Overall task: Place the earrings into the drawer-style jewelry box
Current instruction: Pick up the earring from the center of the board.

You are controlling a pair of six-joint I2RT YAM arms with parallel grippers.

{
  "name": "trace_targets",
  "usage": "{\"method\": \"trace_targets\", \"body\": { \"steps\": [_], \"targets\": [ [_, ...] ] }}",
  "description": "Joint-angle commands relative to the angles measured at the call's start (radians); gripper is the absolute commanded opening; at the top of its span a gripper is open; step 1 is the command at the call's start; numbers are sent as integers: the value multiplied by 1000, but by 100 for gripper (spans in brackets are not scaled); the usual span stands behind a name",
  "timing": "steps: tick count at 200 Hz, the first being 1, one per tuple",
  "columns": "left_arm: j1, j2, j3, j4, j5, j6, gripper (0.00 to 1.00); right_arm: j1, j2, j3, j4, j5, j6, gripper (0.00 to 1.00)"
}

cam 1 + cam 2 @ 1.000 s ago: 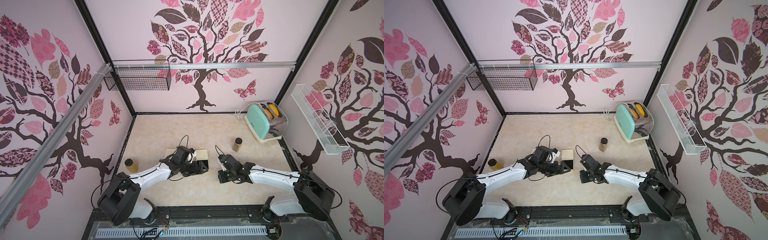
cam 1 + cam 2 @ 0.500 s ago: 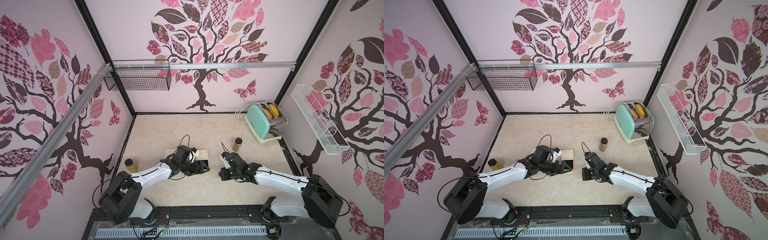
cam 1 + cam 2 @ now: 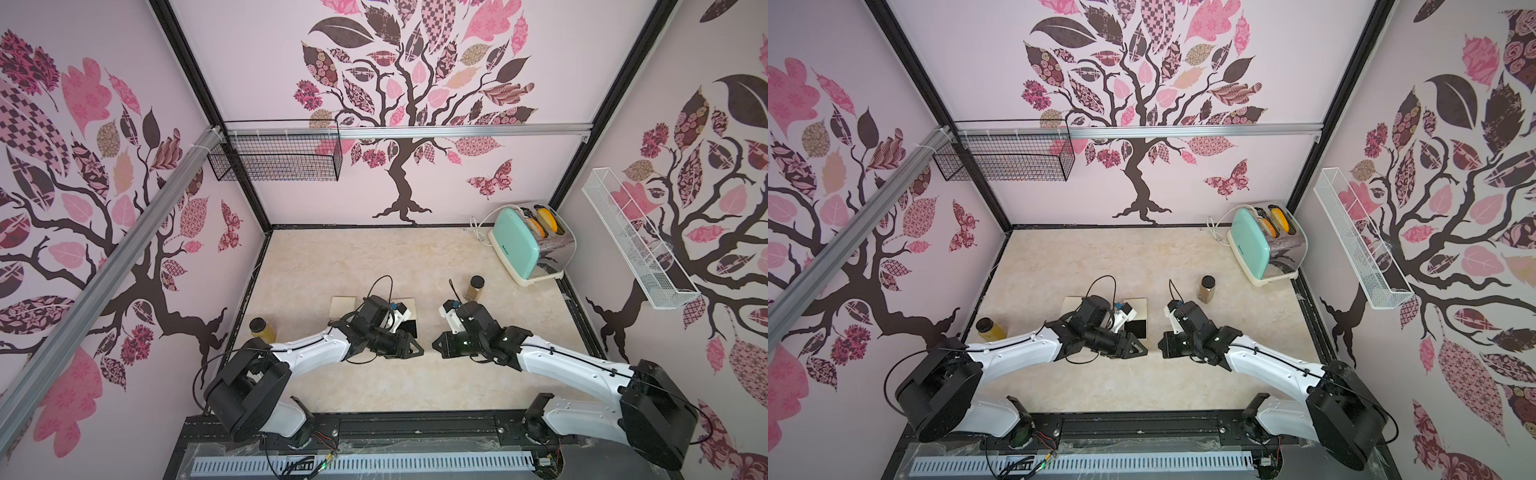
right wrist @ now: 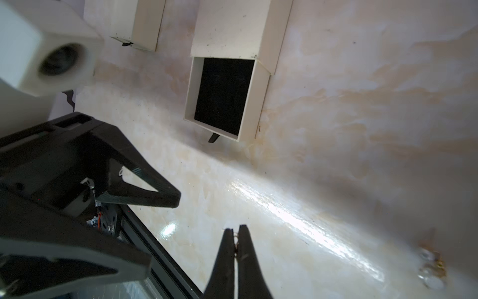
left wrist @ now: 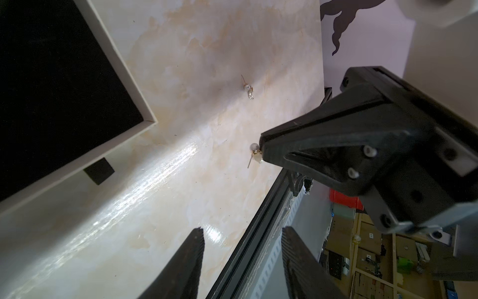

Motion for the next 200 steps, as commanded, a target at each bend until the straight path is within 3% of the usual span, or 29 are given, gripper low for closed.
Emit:
{"method": "trace_targets", "body": {
  "steps": [1, 200],
  "targets": [
    [-5, 14, 26, 28, 22, 14, 48, -2, -21, 10, 16, -40, 20, 0],
    [-16, 88, 94, 2, 34, 60, 16, -2, -22, 1, 67, -128, 28, 0]
  ]
}}
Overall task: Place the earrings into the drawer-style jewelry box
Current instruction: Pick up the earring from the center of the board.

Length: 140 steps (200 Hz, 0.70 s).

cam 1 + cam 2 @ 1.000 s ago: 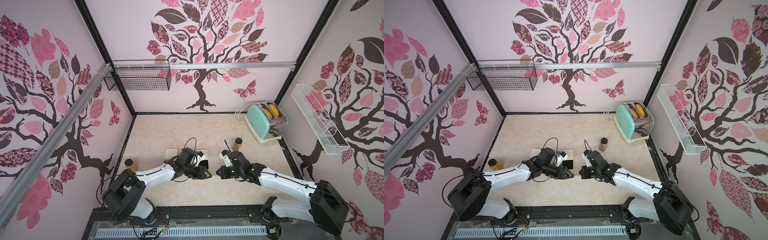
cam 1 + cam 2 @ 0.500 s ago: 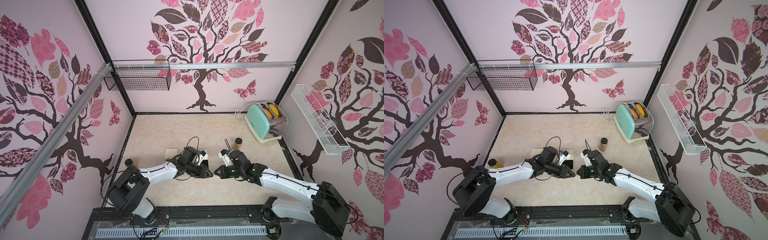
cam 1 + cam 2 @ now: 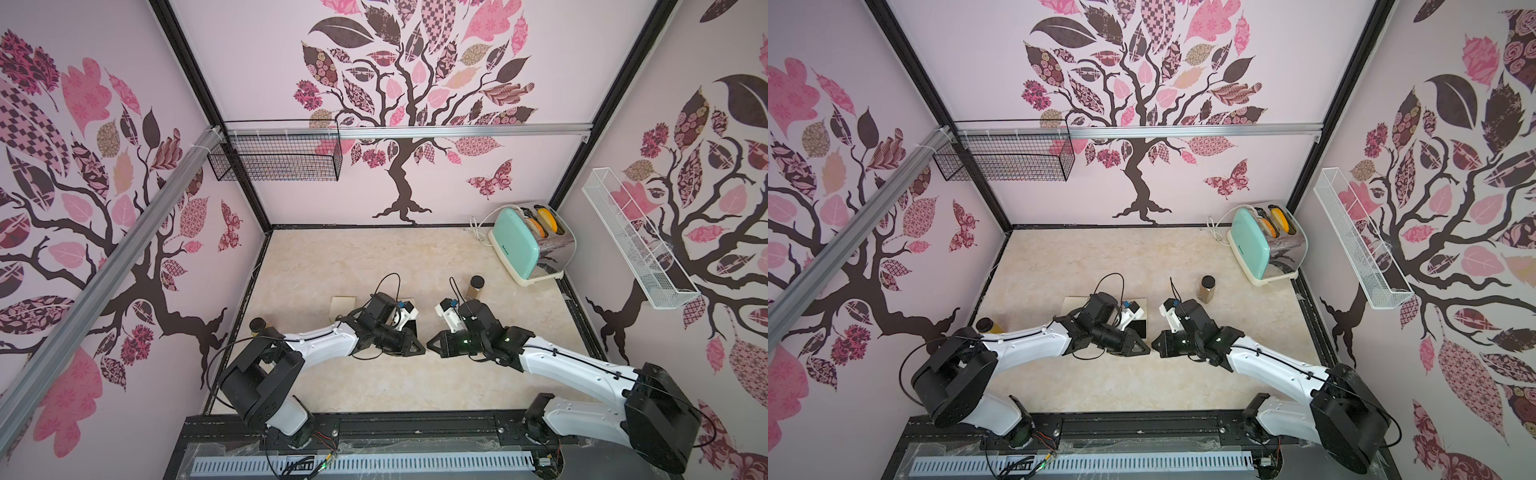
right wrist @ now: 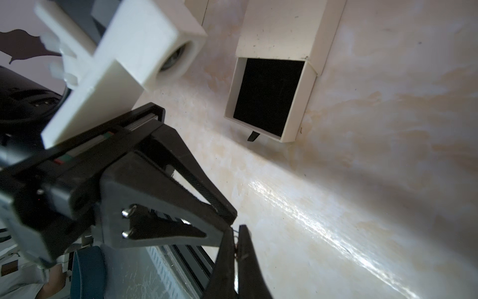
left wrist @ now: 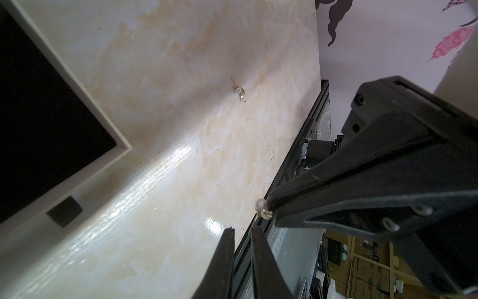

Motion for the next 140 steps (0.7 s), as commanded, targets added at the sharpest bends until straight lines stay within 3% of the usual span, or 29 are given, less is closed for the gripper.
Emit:
{"method": "trace_targets", "body": {
  "steps": [1, 50, 89, 140],
  "targets": [
    [-4, 12, 25, -7, -1, 28, 16, -2, -8, 1, 12, -25, 2, 0],
    [-5, 11, 28, -6, 1, 26, 15, -2, -8, -1, 17, -28, 5, 0],
    [-5, 4, 25, 7, 4, 15, 0, -2, -9, -7, 24, -33, 9, 0],
    [-5, -1, 10, 29, 9, -2, 0, -2, -15, -13, 30, -38, 18, 2]
  ]
}}
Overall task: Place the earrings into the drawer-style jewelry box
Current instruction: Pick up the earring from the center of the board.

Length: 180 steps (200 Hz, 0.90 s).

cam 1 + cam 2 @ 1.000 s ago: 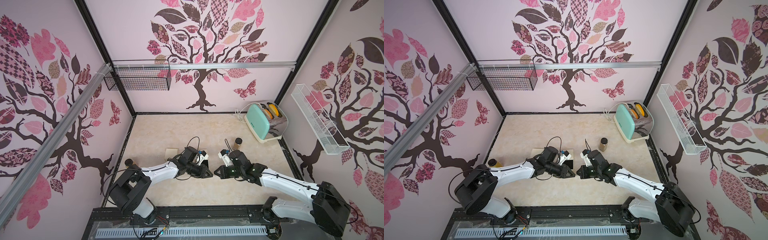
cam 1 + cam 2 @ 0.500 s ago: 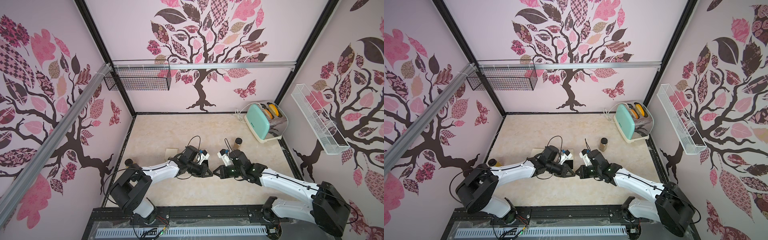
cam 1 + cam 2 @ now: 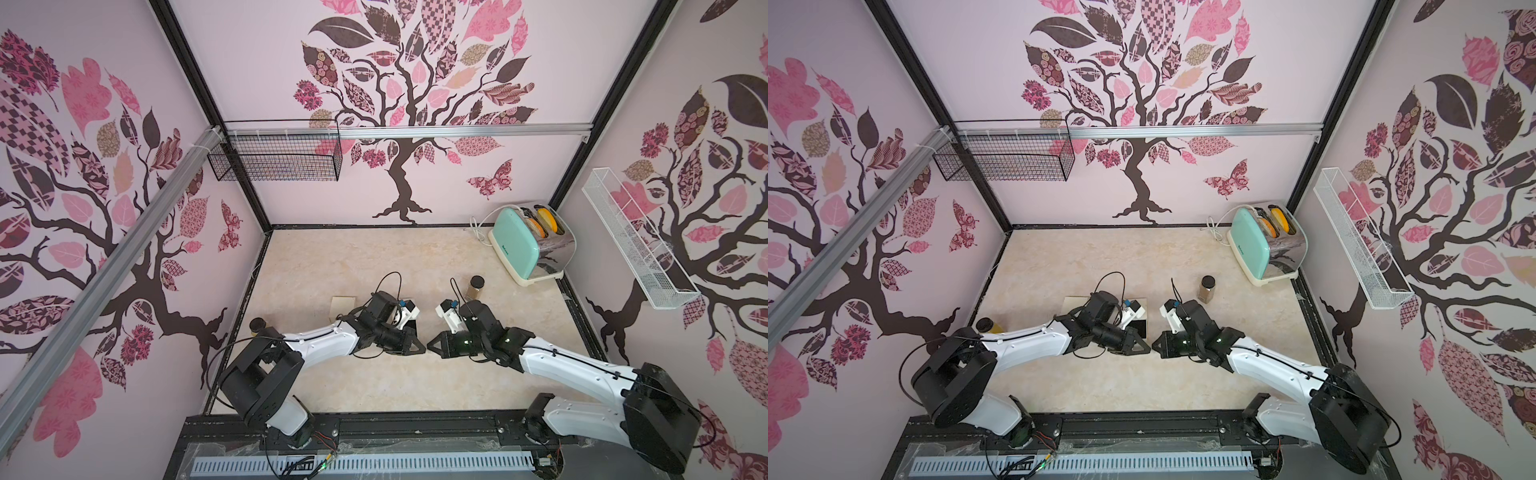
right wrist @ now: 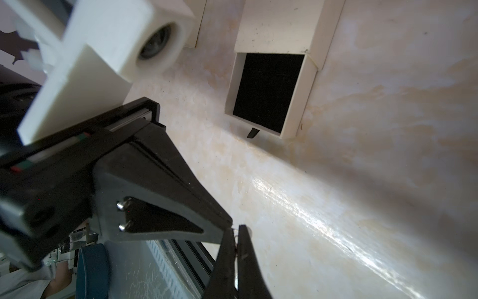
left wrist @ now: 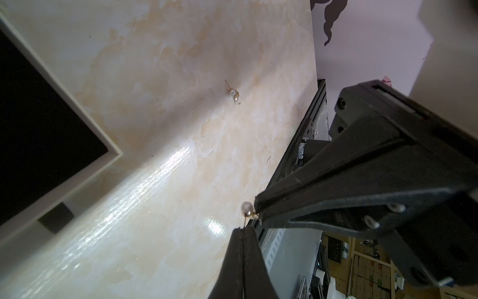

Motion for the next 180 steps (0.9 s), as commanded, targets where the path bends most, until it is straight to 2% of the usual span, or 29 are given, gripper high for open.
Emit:
{"method": "trace_targets", "body": {
  "steps": [1, 14, 42, 59, 115, 131, 157, 180],
  "targets": [
    [-3, -1, 1, 31, 2, -3, 0, 1, -15, 2, 16, -21, 7, 2],
    [-2, -2, -4, 36, 1, -5, 0, 1, -19, 3, 15, -17, 7, 9],
    [-2, 0, -8, 39, -5, -5, 0, 1, -35, 4, 4, -9, 3, 13],
    [-2, 1, -9, 38, -14, -5, 0, 1, -46, 5, -6, -5, 0, 25],
    [-2, -8, -19, 39, -35, 7, 0, -19, -103, 6, -70, -3, -41, 31],
    [-3, -28, -22, 41, -24, 42, 0, -69, -132, -10, -55, -103, -60, 31],
    [7, -91, -53, 76, 6, 88, 0, -204, -158, -74, 84, -385, 1, 32],
    [17, -144, -75, 108, 39, 103, 0, -284, -164, -120, 210, -509, 79, 31]
  ]
}}
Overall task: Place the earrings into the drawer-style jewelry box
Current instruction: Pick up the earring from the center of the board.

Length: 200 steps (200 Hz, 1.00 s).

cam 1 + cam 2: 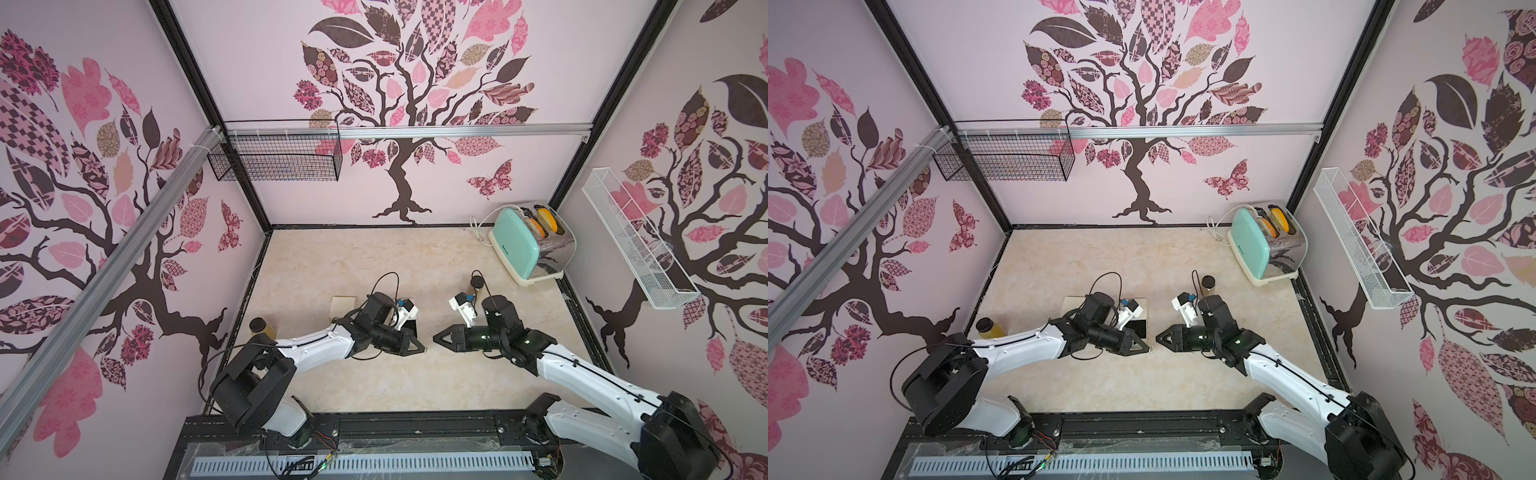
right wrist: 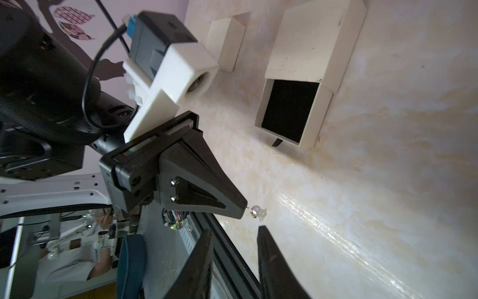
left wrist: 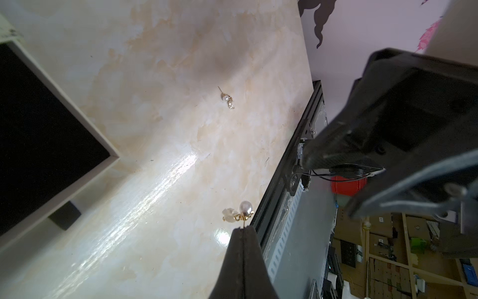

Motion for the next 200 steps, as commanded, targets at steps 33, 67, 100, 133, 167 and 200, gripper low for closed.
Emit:
{"method": "trace_targets", "body": {
  "steps": [33, 67, 100, 133, 167, 200],
  "targets": [
    [12, -101, -37, 108, 86, 60, 0, -84, 20, -70, 298, -292, 175, 34],
    [12, -132, -53, 160, 101, 49, 0, -84, 56, -107, 464, -333, 277, 35],
    [12, -144, -63, 183, 111, 34, 0, -83, 63, -136, 542, -351, 328, 33],
    [11, -142, -70, 245, 114, 16, 0, -83, 72, -162, 616, -368, 374, 32],
    [12, -134, -71, 267, 125, 2, 0, -79, 67, -169, 648, -368, 390, 29],
    [12, -130, -73, 277, 131, -6, 0, -69, 79, -168, 667, -366, 398, 27]
  ]
}}
